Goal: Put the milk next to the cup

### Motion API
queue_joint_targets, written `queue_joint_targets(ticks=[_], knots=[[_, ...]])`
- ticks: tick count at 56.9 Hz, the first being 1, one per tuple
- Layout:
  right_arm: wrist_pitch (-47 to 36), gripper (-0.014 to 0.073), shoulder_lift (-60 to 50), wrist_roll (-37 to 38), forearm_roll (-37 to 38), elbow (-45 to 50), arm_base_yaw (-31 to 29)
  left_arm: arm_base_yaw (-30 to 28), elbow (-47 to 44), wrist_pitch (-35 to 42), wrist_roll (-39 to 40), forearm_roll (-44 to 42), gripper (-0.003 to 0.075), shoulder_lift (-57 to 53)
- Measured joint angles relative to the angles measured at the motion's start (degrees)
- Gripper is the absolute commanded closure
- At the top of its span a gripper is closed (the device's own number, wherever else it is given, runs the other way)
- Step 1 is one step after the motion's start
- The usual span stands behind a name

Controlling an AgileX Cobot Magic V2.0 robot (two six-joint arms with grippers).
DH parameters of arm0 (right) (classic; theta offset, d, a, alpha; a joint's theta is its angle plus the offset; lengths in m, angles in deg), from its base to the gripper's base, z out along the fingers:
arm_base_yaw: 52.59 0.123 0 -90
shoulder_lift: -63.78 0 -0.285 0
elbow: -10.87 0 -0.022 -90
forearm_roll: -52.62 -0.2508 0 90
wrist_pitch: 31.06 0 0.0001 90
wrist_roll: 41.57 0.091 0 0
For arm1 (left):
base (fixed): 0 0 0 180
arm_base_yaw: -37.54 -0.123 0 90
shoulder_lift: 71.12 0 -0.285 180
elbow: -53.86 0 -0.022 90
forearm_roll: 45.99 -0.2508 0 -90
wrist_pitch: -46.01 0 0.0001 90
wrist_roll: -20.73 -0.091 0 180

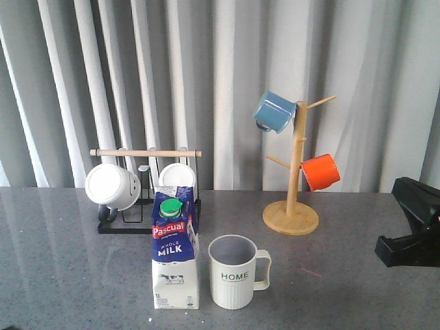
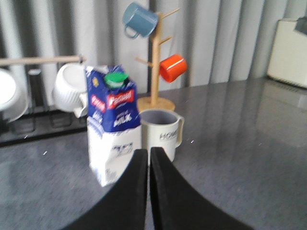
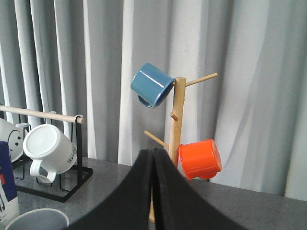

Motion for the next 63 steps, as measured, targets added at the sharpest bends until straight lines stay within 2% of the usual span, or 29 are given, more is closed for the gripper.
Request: queue_joint_targets(ticks=[8, 16, 30, 43, 63], knots=[[0.0, 0.0602, 0.0, 0.0, 0.0, 0.0, 0.0, -7.44, -5.27, -7.2, 1.04, -3.21, 0.0726, -10.38], [0.0, 0.0602, 0.0, 0.0, 0.0, 0.0, 0.0, -12.43, -10.96, -7.71, -1.87, -3.6, 0.0726, -19.08], [0.07, 0.0602, 0.0, 0.0, 0.0, 0.0, 0.0, -16.97, -20.72, -9.12, -1.84, -3.67, 0.0726, -29.75], [0.14, 0.0602, 0.0, 0.0, 0.0, 0.0, 0.0, -24.2, -21.06, -11.63, -1.66, -4.7, 0.0726, -30.73], [0.09, 0.0602, 0.0, 0.0, 0.0, 0.0, 0.0, -27.78, -21.06, -6.69, -0.15, -4.71, 0.0726, -30.73]])
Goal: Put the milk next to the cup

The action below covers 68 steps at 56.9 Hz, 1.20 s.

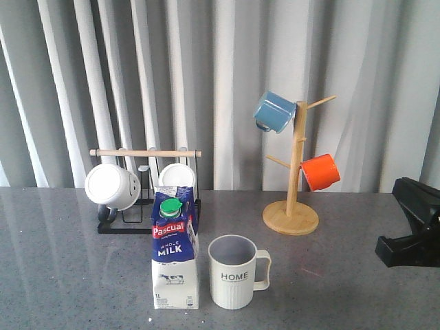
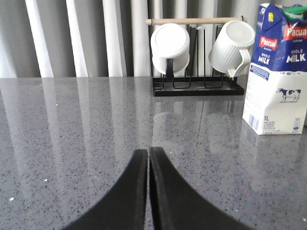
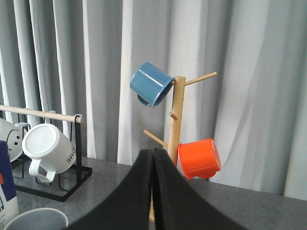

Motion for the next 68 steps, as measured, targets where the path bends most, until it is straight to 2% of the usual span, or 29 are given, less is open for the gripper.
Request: queue_joint_targets(ticks=[59, 68], knots=[[0.0, 0.0602, -0.07, 0.0, 0.0, 0.0, 0.0, -0.2, 0.0, 0.73, 0.2, 0.0, 0.0726, 0.0], [1.28, 0.0602, -6.19, 0.0, -0.06, 3.17, 0.0, -0.2, 0.0, 0.79, 0.2, 0.0, 0.0726, 0.0]])
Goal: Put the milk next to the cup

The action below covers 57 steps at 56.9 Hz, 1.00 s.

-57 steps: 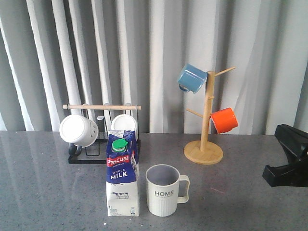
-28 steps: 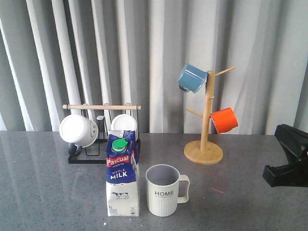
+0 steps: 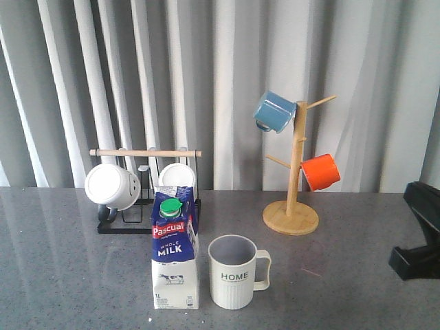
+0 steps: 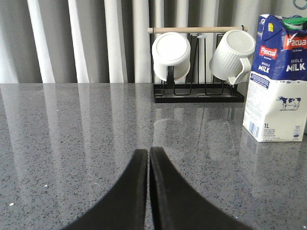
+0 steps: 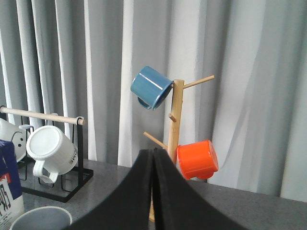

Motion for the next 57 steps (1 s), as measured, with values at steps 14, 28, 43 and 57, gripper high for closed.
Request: queue_joint_targets(ticks=[14, 28, 43, 57], knots=[[8.24, 0.0602, -24.47, -1.1, 0.0, 14.73, 0.0, 0.0, 0.0, 0.0, 0.0, 0.0, 0.0726, 0.0], [23.0, 0.0602, -41.97, -1.57, -0.17, 26.66, 0.0, 0.0, 0.0, 0.0, 0.0, 0.0, 0.0726, 0.0], [25.53, 0.0602, -53.37, -1.29, -2.36, 35.85, -2.51, 0.0, 0.0, 0.0, 0.0, 0.0, 0.0726, 0.0], [26.58, 0.0602, -53.62, 0.58, -3.61, 36.13, -5.97, 0.0, 0.0, 0.05, 0.0, 0.0, 0.0726, 0.0]])
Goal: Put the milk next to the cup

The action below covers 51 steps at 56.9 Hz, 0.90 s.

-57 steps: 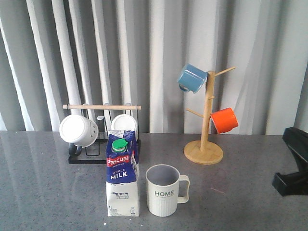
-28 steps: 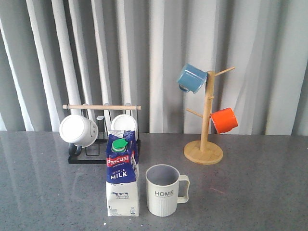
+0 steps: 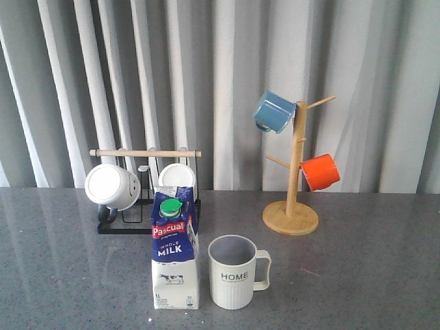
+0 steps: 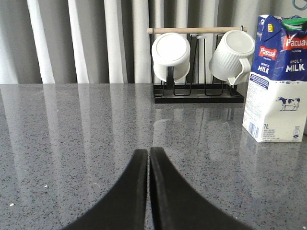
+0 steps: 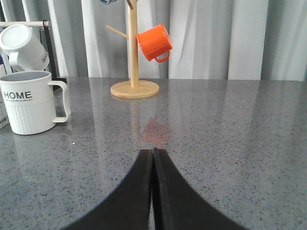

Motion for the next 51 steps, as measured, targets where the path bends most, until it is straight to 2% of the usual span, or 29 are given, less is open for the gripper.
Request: queue_joint_targets(ticks=[17, 31, 51], knots=[[-1.06, 0.0602, 0.0, 0.18, 0.44, 0.0, -2.62, 0.0, 0.0, 0.0, 0.0, 0.0, 0.0726, 0.0], [-1.84, 0.0602, 0.0, 0.25, 4.07, 0.0, -2.68, 0.0, 0.0, 0.0, 0.0, 0.0, 0.0726, 0.0], [-2.08, 0.0602, 0.0, 0.25, 4.31, 0.0, -2.68, 0.0, 0.0, 0.0, 0.0, 0.0, 0.0726, 0.0]])
